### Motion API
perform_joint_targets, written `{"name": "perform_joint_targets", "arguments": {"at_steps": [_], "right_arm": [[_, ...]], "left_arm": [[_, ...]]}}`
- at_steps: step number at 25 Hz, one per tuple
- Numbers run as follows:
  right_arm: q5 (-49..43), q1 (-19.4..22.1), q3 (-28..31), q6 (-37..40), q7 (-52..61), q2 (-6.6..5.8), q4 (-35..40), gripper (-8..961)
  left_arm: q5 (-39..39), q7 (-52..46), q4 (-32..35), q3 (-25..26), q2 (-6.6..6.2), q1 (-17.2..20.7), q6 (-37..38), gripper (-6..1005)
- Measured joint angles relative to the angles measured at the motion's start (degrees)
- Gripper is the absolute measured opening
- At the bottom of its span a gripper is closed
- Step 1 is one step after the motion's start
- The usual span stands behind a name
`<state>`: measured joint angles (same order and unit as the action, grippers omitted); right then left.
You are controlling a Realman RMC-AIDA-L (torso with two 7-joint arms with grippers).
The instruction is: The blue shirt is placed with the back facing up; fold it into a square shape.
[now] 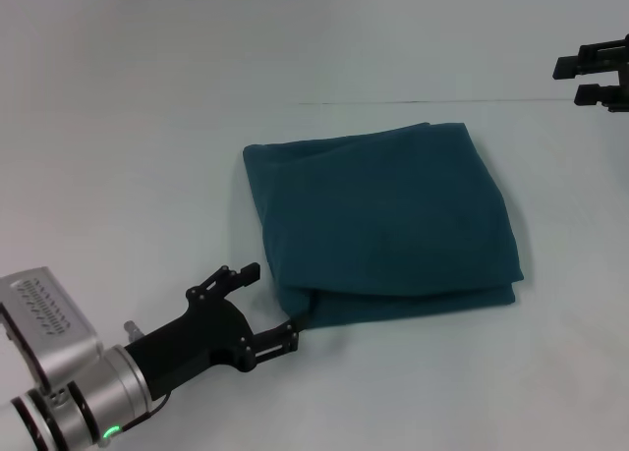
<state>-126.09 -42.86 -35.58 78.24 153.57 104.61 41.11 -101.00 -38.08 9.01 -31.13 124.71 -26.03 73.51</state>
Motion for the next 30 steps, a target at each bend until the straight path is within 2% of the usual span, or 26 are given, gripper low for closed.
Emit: {"name": "perform_joint_targets", "arguments": {"at_steps": [11, 19, 24, 30], "right_arm": [[0.1, 0.0, 0.2, -0.5, 0.0, -0.02, 0.0, 583], [0.1, 0.0, 1.0, -0.3, 0.0, -0.17, 0.0, 583], [0.1, 0.1, 1.5, -0.1, -0.1, -0.20, 0.0, 582], [0.1, 0.2, 1.5, -0.2, 0.0, -0.29, 0.0, 582]], "left_arm": [[0.1, -0.2, -2.1, 0.1, 0.01, -3.1, -3.5, 863], [-0.5, 0.3, -1.5, -0.4, -0.19, -2.7, -2.9, 829], [-0.8, 0.8, -1.6, -0.7, -0.12, -3.3, -4.7, 600], [-0.5, 0.9, -2.8, -0.7, -0.02, -4.4, -6.7, 468]]}}
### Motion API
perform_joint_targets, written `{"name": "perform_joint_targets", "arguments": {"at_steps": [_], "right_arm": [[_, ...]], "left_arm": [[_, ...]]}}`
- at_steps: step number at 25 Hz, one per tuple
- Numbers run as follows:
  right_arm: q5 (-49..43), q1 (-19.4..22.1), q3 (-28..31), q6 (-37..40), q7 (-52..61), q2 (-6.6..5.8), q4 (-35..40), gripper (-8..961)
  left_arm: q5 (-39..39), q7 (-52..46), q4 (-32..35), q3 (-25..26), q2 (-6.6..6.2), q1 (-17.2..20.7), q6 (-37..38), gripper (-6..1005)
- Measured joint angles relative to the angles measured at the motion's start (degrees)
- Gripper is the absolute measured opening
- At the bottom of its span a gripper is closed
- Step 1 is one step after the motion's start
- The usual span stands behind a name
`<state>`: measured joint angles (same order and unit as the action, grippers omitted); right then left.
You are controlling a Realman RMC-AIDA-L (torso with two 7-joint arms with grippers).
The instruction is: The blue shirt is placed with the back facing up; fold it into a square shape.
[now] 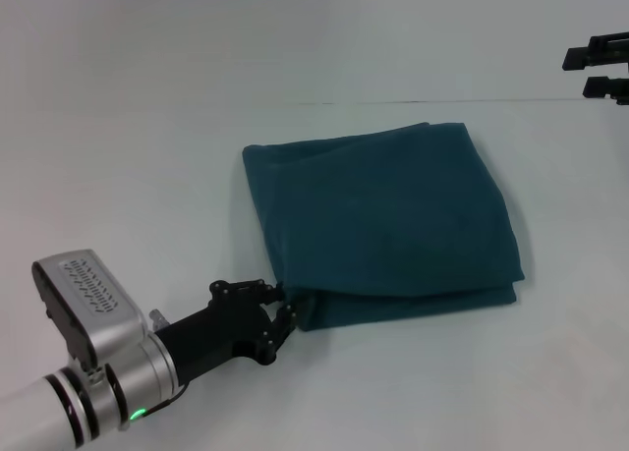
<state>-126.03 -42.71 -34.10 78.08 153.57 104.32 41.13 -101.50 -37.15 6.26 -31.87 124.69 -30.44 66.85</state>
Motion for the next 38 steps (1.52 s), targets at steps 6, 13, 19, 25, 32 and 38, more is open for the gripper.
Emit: {"name": "perform_joint_targets", "arguments": {"at_steps": [6, 13, 19, 25, 32, 38], "right_arm": [[0.0, 0.0, 0.0, 0.0, 0.1, 0.00, 0.0, 582], [0.0, 0.0, 0.2, 0.1, 0.1, -0.07, 0.0, 582], [0.0, 0.0, 0.3, 0.2, 0.1, -0.09, 0.1, 582], [0.0, 0.2, 0.6, 0.3, 0.1, -0.16, 0.1, 583], [0.0, 0.3, 0.7, 0.4, 0.1, -0.18, 0.0, 583], [0.0, 0.2, 0.7, 0.5, 0.1, -0.18, -0.1, 583]], "left_arm": [[0.4, -3.9, -0.2, 0.7, 0.02, -0.2, -1.1, 244], [0.6, -9.0, 0.4, 1.6, -0.20, 0.0, -1.8, 19], [0.2, -5.7, 2.3, 1.4, -0.23, 2.5, 3.4, 24], [0.2, -3.6, 4.1, 1.6, -0.20, 5.4, 5.8, 23], [0.3, -3.4, 6.4, 1.6, -0.17, 8.2, 5.8, 21], [0.3, -3.4, 7.8, 1.6, -0.15, 10.1, 5.9, 20]]}}
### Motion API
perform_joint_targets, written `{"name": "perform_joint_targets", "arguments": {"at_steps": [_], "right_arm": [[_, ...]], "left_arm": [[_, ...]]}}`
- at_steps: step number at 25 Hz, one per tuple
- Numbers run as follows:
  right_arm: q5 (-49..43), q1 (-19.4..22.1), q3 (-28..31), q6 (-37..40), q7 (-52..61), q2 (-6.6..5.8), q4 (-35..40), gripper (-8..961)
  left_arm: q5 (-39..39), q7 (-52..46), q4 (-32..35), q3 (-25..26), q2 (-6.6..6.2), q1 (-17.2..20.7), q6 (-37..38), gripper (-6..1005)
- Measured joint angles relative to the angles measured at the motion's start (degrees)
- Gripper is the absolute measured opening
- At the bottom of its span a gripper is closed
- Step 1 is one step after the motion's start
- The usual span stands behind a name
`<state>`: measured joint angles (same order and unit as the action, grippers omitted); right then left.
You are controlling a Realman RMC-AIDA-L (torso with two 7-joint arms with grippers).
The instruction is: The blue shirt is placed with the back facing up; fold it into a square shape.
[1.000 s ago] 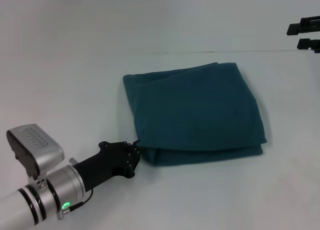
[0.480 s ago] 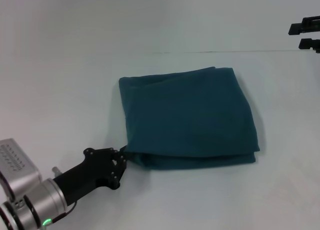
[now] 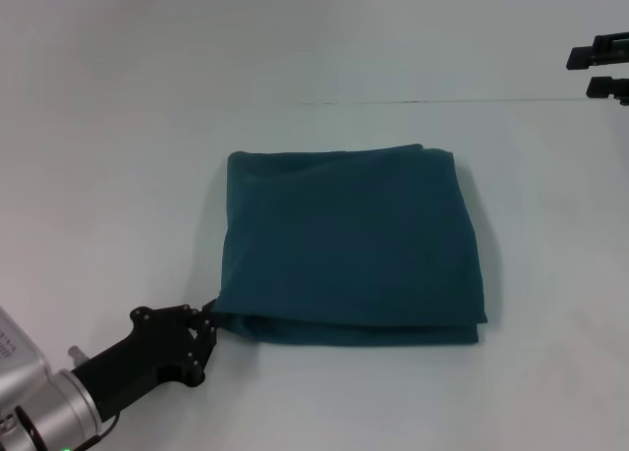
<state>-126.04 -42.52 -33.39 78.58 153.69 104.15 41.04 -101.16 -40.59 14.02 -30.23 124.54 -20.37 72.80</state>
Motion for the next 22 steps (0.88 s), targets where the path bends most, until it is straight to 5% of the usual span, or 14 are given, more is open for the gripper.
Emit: {"name": "perform_joint_targets", "arguments": {"at_steps": [9, 15, 20, 22], "right_arm": [[0.0, -0.2, 0.0, 0.0, 0.0, 0.00, 0.0, 583], [0.0, -0.1, 0.0, -0.2, 0.0, -0.03, 0.0, 582], [0.0, -0.3, 0.1, 0.1, 0.0, -0.06, 0.0, 582], [0.0, -0.4, 0.0, 0.1, 0.0, -0.07, 0.0, 583]], "left_arm": [[-1.8, 4.5, 0.5, -0.8, -0.03, 0.9, 1.4, 29], [0.0, 20.1, -3.1, 6.5, 0.03, 3.1, 5.4, 164], [0.1, 11.6, 0.8, 11.2, -0.45, 4.6, 11.2, 361], [-1.6, -9.7, 9.1, 9.5, -0.61, 4.2, 13.8, 428]]}}
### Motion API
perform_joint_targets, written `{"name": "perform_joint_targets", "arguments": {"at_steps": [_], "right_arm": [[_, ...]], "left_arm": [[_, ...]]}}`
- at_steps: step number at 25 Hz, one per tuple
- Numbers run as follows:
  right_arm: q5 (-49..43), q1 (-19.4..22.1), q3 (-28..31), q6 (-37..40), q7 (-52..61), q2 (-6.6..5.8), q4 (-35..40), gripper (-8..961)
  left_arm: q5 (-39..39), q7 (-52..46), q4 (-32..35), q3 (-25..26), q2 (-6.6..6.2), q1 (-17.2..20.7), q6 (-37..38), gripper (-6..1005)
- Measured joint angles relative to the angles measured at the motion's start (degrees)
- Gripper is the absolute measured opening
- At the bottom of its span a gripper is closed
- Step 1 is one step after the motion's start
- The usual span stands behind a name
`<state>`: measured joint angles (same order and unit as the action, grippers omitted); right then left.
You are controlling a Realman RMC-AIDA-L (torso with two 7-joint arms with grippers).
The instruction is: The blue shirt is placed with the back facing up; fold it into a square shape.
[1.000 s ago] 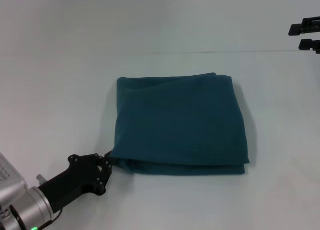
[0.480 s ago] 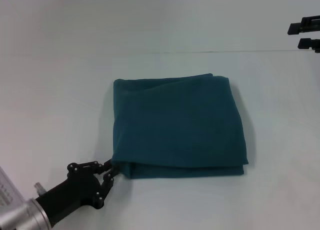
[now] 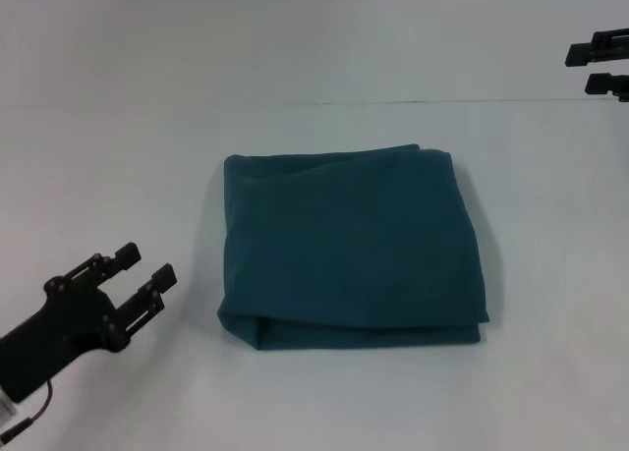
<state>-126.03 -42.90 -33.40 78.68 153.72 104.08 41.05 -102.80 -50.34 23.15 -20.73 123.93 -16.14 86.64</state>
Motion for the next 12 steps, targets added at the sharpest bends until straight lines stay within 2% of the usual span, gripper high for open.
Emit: {"name": "perform_joint_targets", "arguments": {"at_steps": [1, 2, 4, 7, 10, 12], "right_arm": [[0.0, 0.0, -0.1, 0.0, 0.0, -0.01, 0.0, 583], [0.0, -0.1, -0.3, 0.1, -0.1, -0.01, 0.0, 583], [0.0, -0.1, -0.5, 0.4, -0.4, -0.02, 0.0, 583], [0.0, 0.0, -0.8, 2.1, -3.6, 0.16, 0.0, 583], [0.1, -0.1, -0.9, 8.1, -15.6, 0.48, 0.9, 582], [-0.3, 0.1, -1.6, 11.2, -21.8, 1.18, 2.5, 582]], "left_arm": [[-0.9, -7.5, 2.0, -1.4, -0.03, -0.4, -0.1, 455], [-0.9, -7.5, 2.0, -1.4, -0.03, -0.4, -0.1, 481], [-2.6, -26.3, 5.8, -5.1, 0.00, -1.6, 1.3, 534], [-2.9, -37.8, 8.0, -7.0, -0.15, -2.8, 5.4, 613], [-5.2, -50.5, 12.3, -10.1, -1.19, -4.8, 10.6, 740], [-8.7, -57.7, 16.4, -11.5, -2.56, -6.5, 14.1, 842]]}}
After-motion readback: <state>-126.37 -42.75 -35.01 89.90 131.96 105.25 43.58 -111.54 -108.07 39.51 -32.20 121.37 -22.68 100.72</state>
